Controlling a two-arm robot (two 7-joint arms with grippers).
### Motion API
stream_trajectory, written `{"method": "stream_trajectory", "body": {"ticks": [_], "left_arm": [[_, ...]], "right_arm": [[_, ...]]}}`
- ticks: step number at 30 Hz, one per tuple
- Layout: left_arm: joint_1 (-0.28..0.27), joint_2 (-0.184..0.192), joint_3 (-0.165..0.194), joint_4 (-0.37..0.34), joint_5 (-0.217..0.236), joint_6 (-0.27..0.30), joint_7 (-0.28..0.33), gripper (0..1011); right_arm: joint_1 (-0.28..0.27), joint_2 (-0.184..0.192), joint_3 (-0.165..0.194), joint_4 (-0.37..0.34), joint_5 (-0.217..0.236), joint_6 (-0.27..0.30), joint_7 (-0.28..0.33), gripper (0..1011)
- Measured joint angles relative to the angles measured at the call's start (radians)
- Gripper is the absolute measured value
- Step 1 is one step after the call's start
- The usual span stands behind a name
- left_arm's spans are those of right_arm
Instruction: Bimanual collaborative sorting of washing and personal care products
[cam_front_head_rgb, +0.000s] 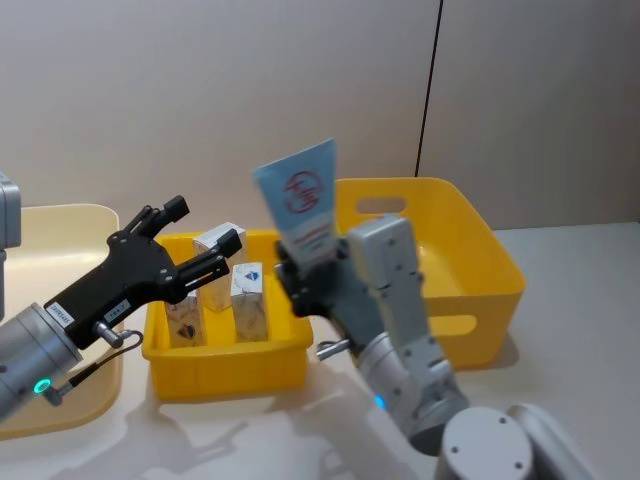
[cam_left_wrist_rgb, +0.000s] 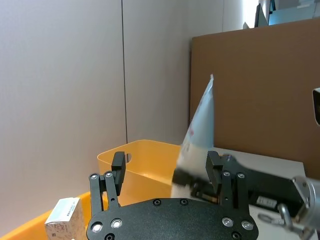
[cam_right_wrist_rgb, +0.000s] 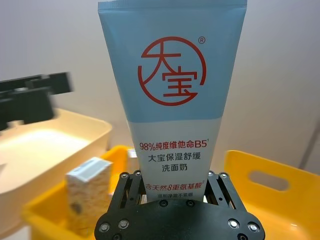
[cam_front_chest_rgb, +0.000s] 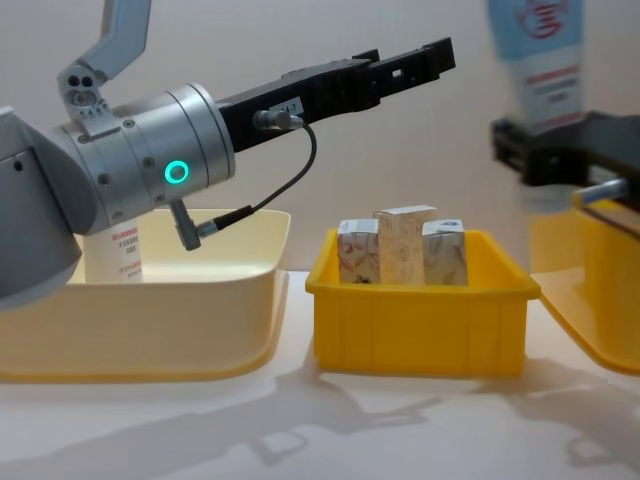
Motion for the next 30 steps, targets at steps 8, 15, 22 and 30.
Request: {"method": "stream_trajectory", "body": {"ticks": [8, 15, 22, 30], "left_arm": [[0.000, 0.000, 0.000, 0.000, 0.000, 0.000, 0.000, 999], [0.000, 0.000, 0.000, 0.000, 0.000, 0.000, 0.000, 999], [0.000, 0.000, 0.000, 0.000, 0.000, 0.000, 0.000, 1000], [0.000, 0.000, 0.000, 0.000, 0.000, 0.000, 0.000, 999]], "right_arm": [[-0.017, 0.023, 0.080, -0.022, -0.020, -0.035, -0.054, 501], [-0.005, 0.036, 0.133, -0.014, -0.030, -0.073, -0.085, 501], [0.009, 0.042, 0.180, 0.005, -0.034, -0.095, -0.107, 501], [0.013, 0.036, 0.203, 0.015, -0.034, -0.078, -0.115, 502]]}}
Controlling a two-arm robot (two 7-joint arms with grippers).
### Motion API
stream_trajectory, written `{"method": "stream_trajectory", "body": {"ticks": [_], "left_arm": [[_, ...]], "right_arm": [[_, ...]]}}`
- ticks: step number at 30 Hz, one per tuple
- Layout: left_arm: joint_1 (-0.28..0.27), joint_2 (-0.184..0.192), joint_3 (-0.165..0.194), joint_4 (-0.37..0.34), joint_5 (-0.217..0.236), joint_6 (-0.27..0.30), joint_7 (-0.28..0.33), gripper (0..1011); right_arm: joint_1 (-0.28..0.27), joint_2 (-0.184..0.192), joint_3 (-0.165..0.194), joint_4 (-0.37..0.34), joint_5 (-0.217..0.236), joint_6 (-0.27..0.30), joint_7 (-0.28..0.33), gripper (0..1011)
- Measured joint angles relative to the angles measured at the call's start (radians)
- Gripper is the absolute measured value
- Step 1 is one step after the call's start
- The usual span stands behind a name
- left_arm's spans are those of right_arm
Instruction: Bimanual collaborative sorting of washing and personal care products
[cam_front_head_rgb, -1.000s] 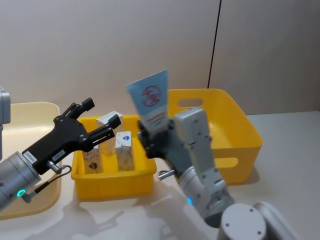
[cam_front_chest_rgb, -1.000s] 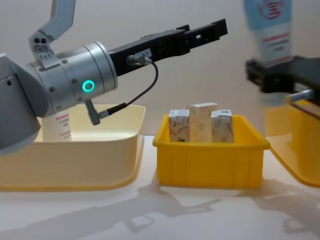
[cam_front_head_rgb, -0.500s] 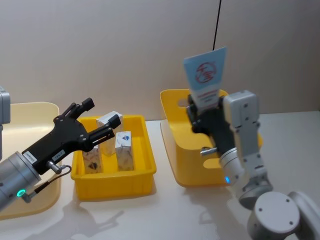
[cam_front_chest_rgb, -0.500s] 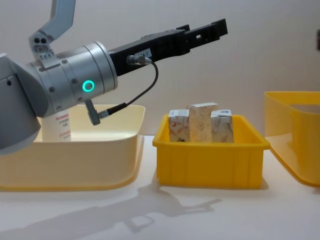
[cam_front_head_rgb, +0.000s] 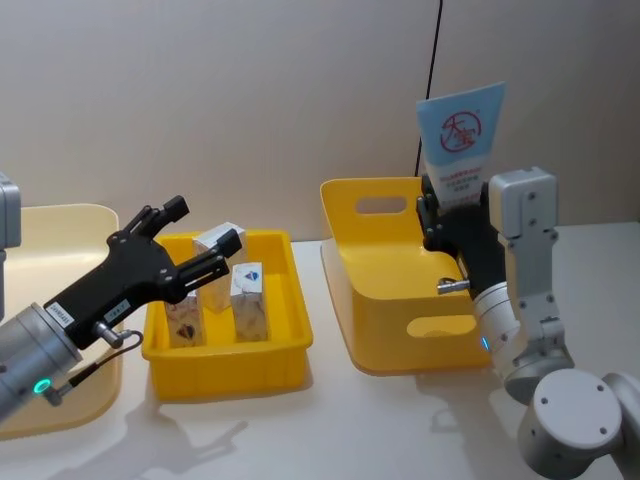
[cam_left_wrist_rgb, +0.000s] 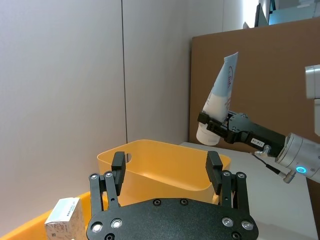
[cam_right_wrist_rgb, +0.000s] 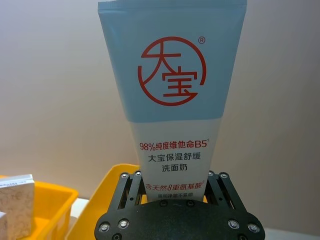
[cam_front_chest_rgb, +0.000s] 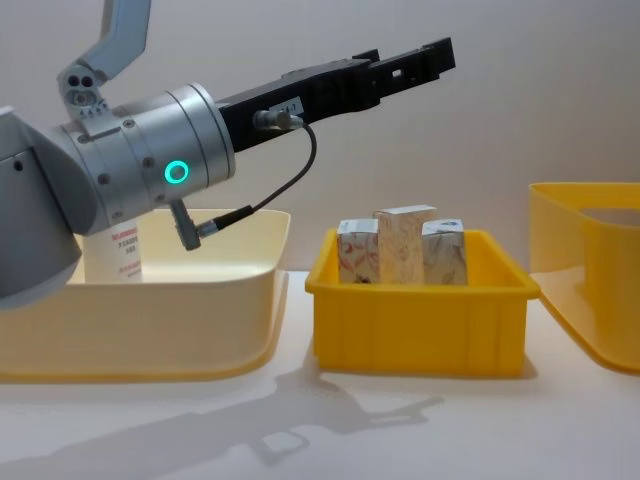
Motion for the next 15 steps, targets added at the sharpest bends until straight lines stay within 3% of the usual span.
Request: {"method": "stream_trajectory", "body": {"ticks": [15], "left_arm": [[0.000, 0.000, 0.000, 0.000, 0.000, 0.000, 0.000, 1000]], "right_arm": [[0.018, -0.045, 0.014, 0.036, 0.008, 0.119, -0.014, 502]]}}
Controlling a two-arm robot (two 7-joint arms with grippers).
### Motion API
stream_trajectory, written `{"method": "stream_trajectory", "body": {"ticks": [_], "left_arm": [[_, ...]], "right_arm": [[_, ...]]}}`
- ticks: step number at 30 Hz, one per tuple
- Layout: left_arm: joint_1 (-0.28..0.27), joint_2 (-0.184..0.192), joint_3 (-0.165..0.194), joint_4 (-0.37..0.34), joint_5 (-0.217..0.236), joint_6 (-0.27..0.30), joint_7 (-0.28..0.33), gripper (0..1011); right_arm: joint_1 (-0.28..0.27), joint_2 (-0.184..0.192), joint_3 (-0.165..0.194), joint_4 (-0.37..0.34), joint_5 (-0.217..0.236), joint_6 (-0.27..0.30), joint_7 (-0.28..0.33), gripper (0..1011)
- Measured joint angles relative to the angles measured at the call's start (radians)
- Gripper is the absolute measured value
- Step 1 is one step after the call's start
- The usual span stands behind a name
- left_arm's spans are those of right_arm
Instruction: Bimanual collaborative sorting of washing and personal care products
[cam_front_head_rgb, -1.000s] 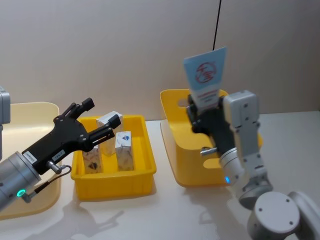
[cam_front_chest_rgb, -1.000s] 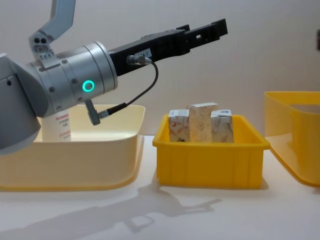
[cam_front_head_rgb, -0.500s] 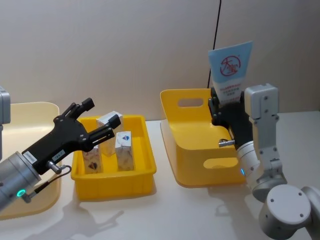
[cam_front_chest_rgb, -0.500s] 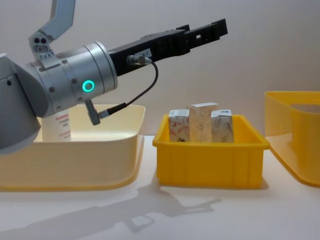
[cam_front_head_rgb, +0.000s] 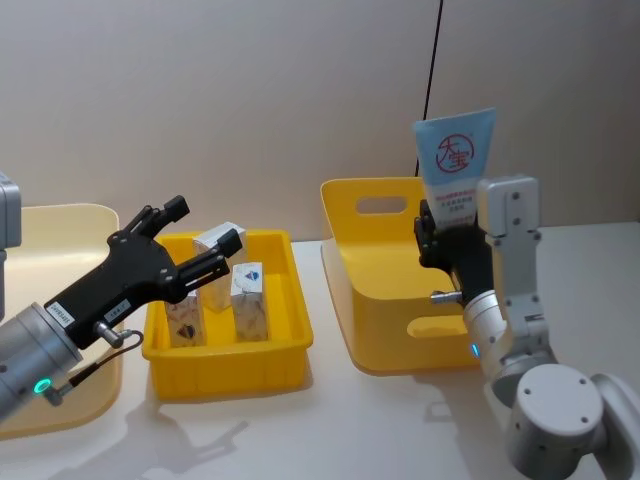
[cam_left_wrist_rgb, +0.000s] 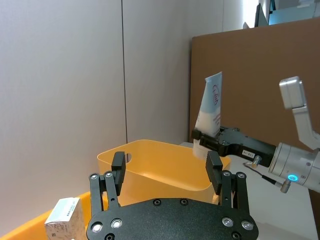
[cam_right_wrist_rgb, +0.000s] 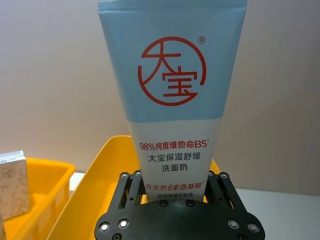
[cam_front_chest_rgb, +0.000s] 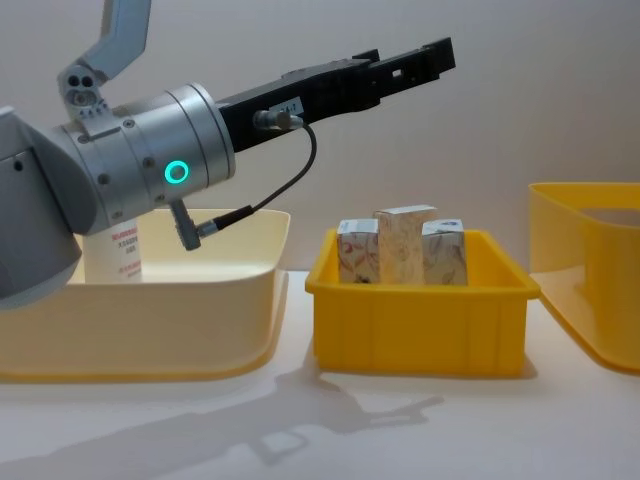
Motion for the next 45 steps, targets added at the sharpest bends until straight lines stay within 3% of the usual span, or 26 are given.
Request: {"method": "stream_trajectory", "body": {"ticks": [13, 32, 45], "left_arm": [[0.000, 0.000, 0.000, 0.000, 0.000, 0.000, 0.000, 1000], [0.000, 0.000, 0.000, 0.000, 0.000, 0.000, 0.000, 1000], [0.000, 0.000, 0.000, 0.000, 0.000, 0.000, 0.000, 1000]], "right_arm": [[0.045, -0.035, -0.007, 0.071, -0.007, 0.051, -0.005, 501], [0.081, -0.066, -0.008, 0.147, -0.024, 0.075, -0.010, 505], [0.089, -0.073, -0.008, 0.165, -0.028, 0.079, -0.012, 890]]}}
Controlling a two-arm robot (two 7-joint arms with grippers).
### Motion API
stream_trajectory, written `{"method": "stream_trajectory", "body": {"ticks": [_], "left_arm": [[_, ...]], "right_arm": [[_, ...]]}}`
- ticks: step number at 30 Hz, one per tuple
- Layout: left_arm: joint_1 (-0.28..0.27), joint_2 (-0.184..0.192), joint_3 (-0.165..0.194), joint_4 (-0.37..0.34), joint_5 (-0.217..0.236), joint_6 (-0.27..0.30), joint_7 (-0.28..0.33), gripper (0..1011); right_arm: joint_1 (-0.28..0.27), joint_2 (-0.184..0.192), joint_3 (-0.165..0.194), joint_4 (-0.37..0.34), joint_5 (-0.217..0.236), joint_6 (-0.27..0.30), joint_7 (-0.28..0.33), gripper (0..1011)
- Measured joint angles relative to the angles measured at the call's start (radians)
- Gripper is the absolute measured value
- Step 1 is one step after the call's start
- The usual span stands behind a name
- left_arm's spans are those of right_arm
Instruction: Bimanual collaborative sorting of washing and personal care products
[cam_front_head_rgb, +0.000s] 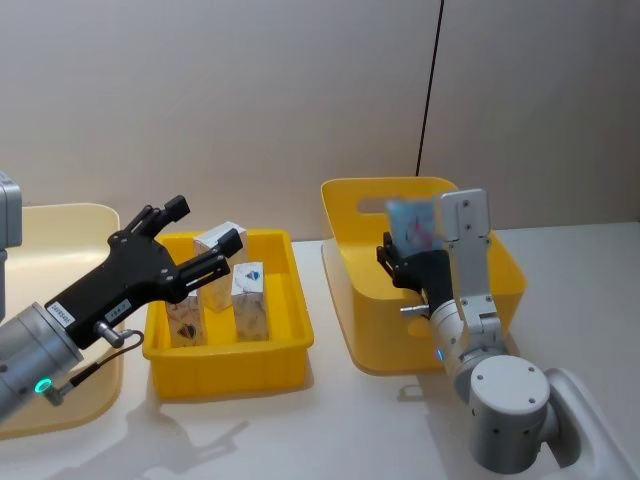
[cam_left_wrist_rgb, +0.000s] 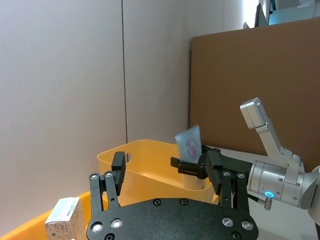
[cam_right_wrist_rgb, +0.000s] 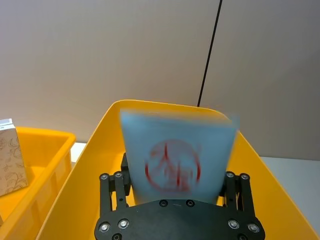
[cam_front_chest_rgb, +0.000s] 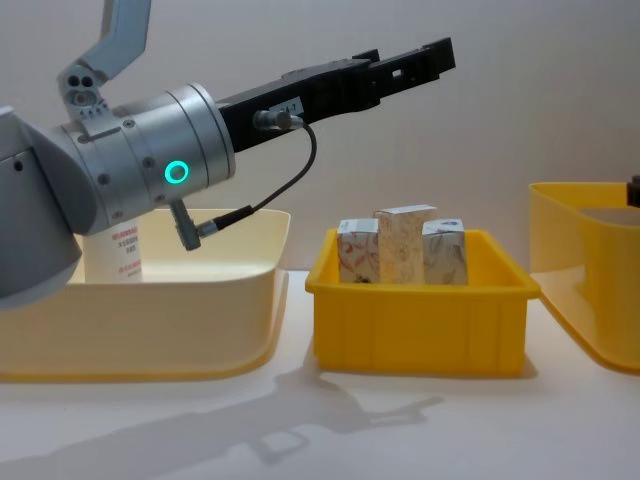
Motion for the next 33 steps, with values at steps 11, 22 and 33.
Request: {"method": "stream_trajectory", "body": {"ticks": [11, 22, 33], "left_arm": [[0.000, 0.000, 0.000, 0.000, 0.000, 0.000, 0.000, 1000], [0.000, 0.000, 0.000, 0.000, 0.000, 0.000, 0.000, 1000], [0.000, 0.000, 0.000, 0.000, 0.000, 0.000, 0.000, 1000]], "right_arm": [[0.002, -0.002, 0.000, 0.005, -0.001, 0.001, -0.001, 1001], [0.003, -0.003, 0.000, 0.008, -0.002, 0.002, 0.000, 1001], [0.004, -0.004, 0.000, 0.008, -0.002, 0.002, 0.000, 1001]]}}
